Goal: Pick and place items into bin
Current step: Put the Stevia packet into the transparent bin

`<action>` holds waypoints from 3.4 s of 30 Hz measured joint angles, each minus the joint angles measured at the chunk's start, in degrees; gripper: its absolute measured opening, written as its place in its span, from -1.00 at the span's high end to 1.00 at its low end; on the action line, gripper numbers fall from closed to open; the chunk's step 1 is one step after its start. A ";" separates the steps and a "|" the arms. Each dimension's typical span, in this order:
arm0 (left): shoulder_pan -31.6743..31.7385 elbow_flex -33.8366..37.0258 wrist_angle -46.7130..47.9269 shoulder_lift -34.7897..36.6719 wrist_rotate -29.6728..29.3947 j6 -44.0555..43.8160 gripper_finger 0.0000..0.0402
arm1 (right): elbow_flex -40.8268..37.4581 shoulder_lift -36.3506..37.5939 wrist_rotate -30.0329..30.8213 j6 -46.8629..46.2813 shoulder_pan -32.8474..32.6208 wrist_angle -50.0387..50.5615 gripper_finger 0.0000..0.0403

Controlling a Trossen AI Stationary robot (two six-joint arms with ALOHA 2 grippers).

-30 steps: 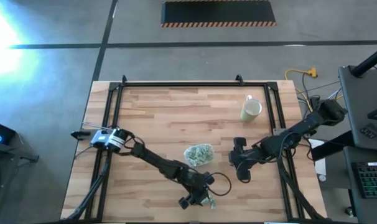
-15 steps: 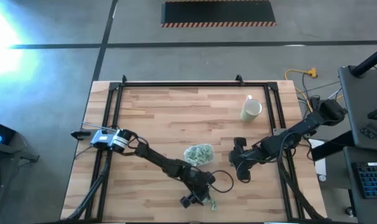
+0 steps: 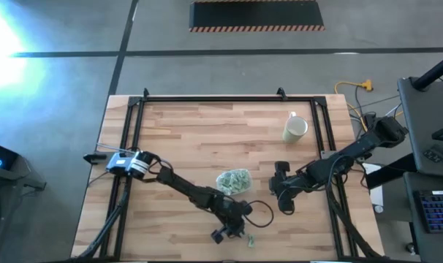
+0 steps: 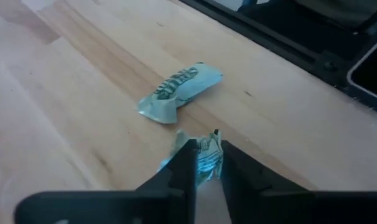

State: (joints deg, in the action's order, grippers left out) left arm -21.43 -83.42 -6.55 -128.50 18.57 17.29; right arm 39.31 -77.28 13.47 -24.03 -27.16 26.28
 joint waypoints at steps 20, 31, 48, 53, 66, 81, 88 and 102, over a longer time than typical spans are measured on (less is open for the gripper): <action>-0.78 0.22 10.20 6.70 -15.80 1.38 0.90 | -0.35 -0.02 0.02 0.20 0.00 0.04 0.11; -0.48 0.53 18.86 10.61 -30.36 1.80 0.90 | -0.78 -0.02 0.13 0.21 0.02 -0.22 0.11; 2.12 8.95 21.09 21.14 -43.09 0.88 0.90 | -1.75 -0.02 0.11 0.67 0.02 -1.51 0.11; 4.41 15.80 20.63 25.84 -43.08 -4.71 0.90 | -1.90 -0.02 0.13 0.68 0.02 -1.62 0.11; 5.70 24.30 9.71 30.11 -34.88 -8.14 0.54 | -2.12 -0.02 0.13 0.66 0.04 -2.01 0.11; 3.71 23.52 0.66 30.37 -23.75 -3.64 0.14 | -2.48 -0.01 0.11 0.97 0.04 -2.91 0.11; 2.01 23.61 3.16 31.99 -25.93 -2.99 0.14 | -3.68 -0.02 -9.22 9.45 -1.48 -21.27 0.11; 0.19 35.43 14.42 46.55 -41.61 -17.37 0.14 | -4.06 -15.99 -16.66 19.72 -5.55 -48.16 0.11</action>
State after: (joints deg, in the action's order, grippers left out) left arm -21.24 -47.98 7.87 -81.95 -23.03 -0.08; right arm 35.25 -93.27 -3.19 -4.31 -32.71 -21.88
